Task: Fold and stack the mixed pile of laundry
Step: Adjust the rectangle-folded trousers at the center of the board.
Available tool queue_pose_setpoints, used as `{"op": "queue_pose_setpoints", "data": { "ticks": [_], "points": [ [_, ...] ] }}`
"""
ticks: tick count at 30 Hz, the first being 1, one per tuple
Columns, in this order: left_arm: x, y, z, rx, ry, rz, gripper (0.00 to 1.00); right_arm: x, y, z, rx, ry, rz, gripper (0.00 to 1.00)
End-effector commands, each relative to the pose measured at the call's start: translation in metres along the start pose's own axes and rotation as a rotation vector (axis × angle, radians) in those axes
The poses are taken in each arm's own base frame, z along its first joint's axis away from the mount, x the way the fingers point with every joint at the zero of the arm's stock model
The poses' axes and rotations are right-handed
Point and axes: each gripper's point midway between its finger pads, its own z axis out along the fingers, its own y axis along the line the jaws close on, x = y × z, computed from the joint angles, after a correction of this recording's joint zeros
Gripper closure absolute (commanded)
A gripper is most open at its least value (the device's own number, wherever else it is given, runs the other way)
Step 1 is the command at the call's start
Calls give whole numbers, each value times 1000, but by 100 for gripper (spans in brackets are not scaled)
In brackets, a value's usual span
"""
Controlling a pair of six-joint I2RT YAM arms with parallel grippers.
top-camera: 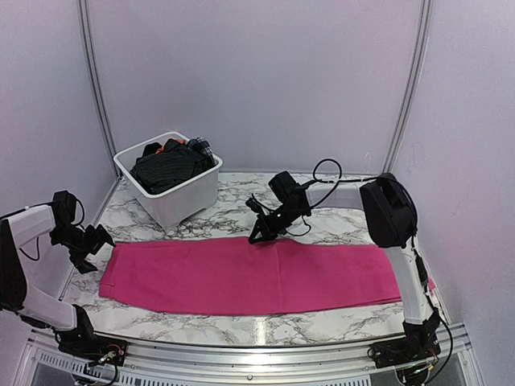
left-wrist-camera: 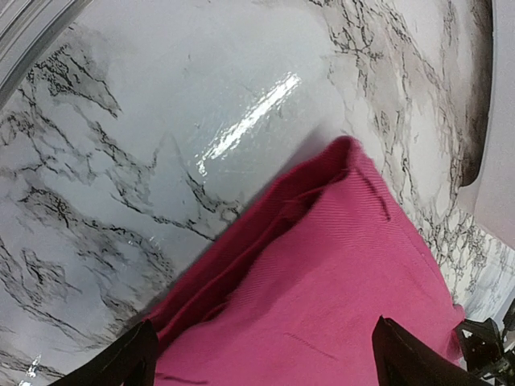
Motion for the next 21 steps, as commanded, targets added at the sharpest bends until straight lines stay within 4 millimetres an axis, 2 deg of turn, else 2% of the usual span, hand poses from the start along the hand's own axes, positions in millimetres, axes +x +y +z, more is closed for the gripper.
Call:
{"op": "queue_pose_setpoints", "data": {
  "ticks": [1,5,11,17,21],
  "points": [
    [12,-3,-6,19,14,36,4,-12,-50,-45,76,-96,89,100],
    [22,-1,-1,4,24,52,5,-12,-62,-48,82,-103,111,100],
    [36,-1,17,11,55,47,9,-8,-66,-40,72,-91,132,100],
    [44,-8,42,64,94,35,18,-10,-65,-41,70,-95,133,100],
    [51,-20,56,105,134,50,27,-10,-65,-37,59,-89,144,100]
  ]
}}
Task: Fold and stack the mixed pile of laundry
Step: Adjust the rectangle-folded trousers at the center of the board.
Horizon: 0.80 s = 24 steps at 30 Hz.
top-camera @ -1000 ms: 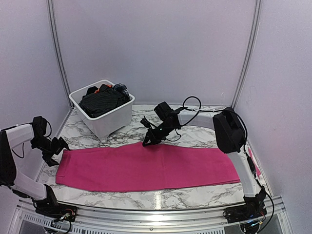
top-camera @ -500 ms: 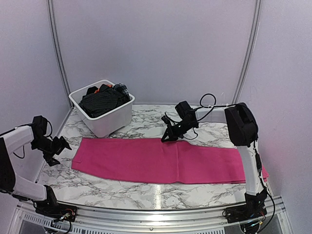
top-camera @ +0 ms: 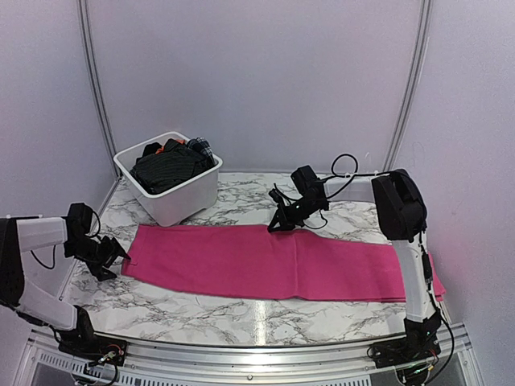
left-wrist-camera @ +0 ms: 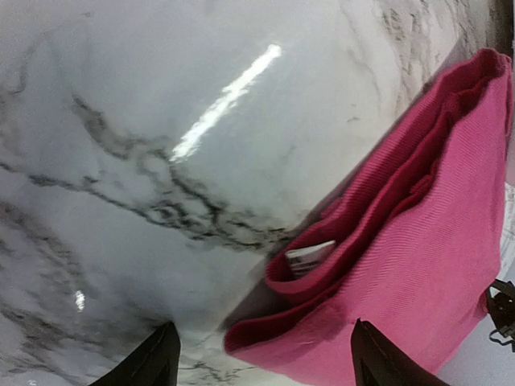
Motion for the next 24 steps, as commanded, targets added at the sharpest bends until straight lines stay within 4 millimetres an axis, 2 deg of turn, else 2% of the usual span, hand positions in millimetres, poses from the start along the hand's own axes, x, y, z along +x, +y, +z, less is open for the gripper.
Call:
{"op": "queue_pose_setpoints", "data": {
  "ticks": [1,5,8,10,12,15,18,19,20,21,22,24],
  "points": [
    [7,-13,20,60,48,13,29,3,-3,11,7,15,18,100],
    [8,-24,20,97,53,32,44,6,1,17,2,26,15,100],
    [6,-32,10,127,32,28,62,7,5,21,-3,33,11,100],
    [6,-36,2,139,20,20,69,8,12,23,-10,38,3,100],
    [6,-35,-5,124,14,8,70,11,20,26,-20,48,-12,100],
    [8,-37,-11,133,9,2,67,17,31,31,-32,63,-28,100],
    [8,-41,-11,144,19,8,74,21,39,37,-41,76,-38,100],
    [9,-42,-11,149,28,6,74,23,40,39,-42,81,-40,100],
    [11,-42,-12,152,36,-2,68,24,40,39,-41,85,-40,100],
    [12,-43,-12,156,40,-4,53,25,41,40,-41,87,-42,100],
    [12,-42,-13,153,39,-9,42,25,42,40,-41,86,-43,100],
    [13,-38,-11,138,38,-9,33,26,42,40,-39,87,-41,100]
  ]
}}
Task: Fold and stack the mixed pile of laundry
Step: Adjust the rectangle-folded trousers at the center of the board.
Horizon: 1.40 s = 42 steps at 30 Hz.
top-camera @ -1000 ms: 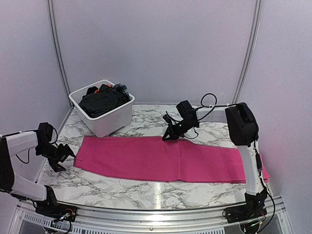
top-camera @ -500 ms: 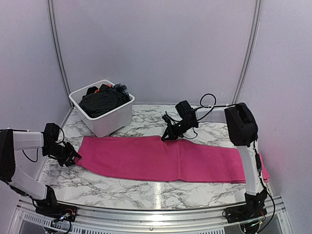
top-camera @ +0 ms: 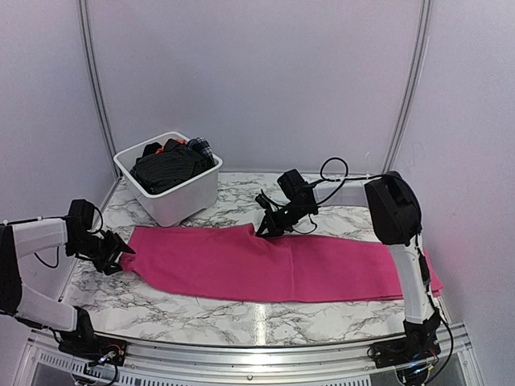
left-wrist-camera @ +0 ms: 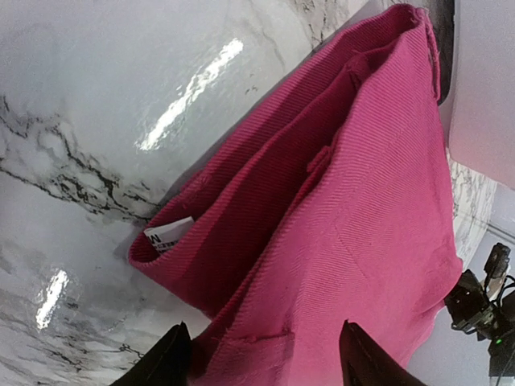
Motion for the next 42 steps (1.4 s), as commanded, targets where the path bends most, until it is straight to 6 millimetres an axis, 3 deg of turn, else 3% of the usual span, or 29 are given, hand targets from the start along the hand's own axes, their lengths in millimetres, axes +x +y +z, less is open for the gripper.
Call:
{"op": "queue_pose_setpoints", "data": {
  "ticks": [1,5,15,23,26,29,33,42],
  "points": [
    [6,0,-3,-10,28,-8,32,9,4,15,-5,37,5,100],
    [3,-8,3,25,45,11,31,8,2,14,-1,35,5,100],
    [-4,-43,-11,137,31,64,38,6,-1,12,5,29,10,100],
    [-8,-36,21,172,59,-10,38,8,-5,12,7,35,16,100],
    [-13,-46,31,224,58,-11,37,9,-5,11,7,35,15,100],
    [-18,-55,32,240,47,22,34,9,-5,11,8,36,16,100],
    [-26,-52,35,198,29,50,34,10,-7,11,10,39,18,100],
    [-61,-56,43,92,-27,165,34,11,-15,0,20,33,23,100]
  ]
}}
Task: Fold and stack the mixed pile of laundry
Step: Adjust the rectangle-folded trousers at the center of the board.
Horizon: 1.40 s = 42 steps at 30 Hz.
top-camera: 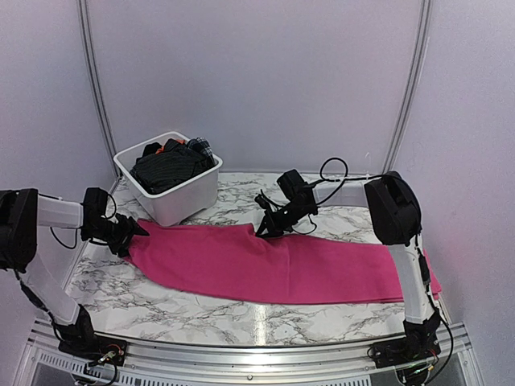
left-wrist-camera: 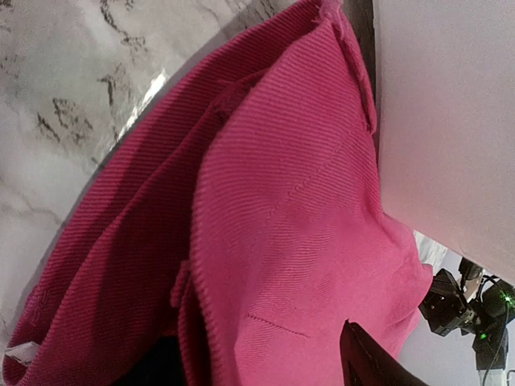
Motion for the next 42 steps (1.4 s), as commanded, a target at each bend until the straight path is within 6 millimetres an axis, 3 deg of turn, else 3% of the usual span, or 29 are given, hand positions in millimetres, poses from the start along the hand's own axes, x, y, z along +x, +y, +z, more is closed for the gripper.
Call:
{"op": "queue_pose_setpoints", "data": {
  "ticks": [1,5,10,17,21,22,24,27,31,33,35,39,42],
  "points": [
    [-26,-1,5,-46,-50,74,34,10,-14,0,22,32,24,100],
    [-34,1,14,-57,-49,73,37,9,-17,-4,25,28,27,100],
    [-27,6,11,-68,-50,55,72,9,-20,-3,26,31,29,100],
    [30,28,-15,-86,-41,4,100,26,-10,5,-1,78,7,100],
    [56,39,-36,-80,-63,-32,100,43,-4,1,-3,104,-1,100],
    [59,43,-41,-93,-73,-30,93,44,-5,-2,1,99,-1,100],
    [55,44,-47,-105,-113,-13,60,45,-9,-7,4,91,5,100],
    [41,39,-40,-104,-119,25,43,46,-15,-6,7,101,7,100],
    [28,26,-11,-87,-5,47,41,42,-15,-5,2,98,6,100],
    [21,21,-5,-79,3,55,53,40,-14,-6,0,93,6,100],
    [14,16,-9,-78,-23,73,58,38,-13,-7,1,89,2,100],
    [12,16,-20,-104,-53,84,59,32,-9,-13,7,73,0,100],
    [10,22,-23,-135,-78,89,49,28,-11,-21,17,55,1,100]
  ]
}}
